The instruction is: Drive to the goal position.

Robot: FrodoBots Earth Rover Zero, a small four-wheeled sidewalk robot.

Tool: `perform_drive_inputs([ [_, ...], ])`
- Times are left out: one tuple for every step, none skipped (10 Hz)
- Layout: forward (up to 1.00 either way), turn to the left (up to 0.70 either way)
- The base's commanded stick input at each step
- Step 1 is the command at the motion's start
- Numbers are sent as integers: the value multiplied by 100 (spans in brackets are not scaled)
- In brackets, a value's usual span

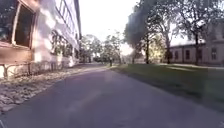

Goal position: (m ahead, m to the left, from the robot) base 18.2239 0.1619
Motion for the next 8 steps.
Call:
perform_drive_inputs([
  [70, 0],
  [70, 6],
  [70, 15],
  [70, 23],
  [70, 32],
  [70, 35],
  [70, 35],
  [70, 35],
])
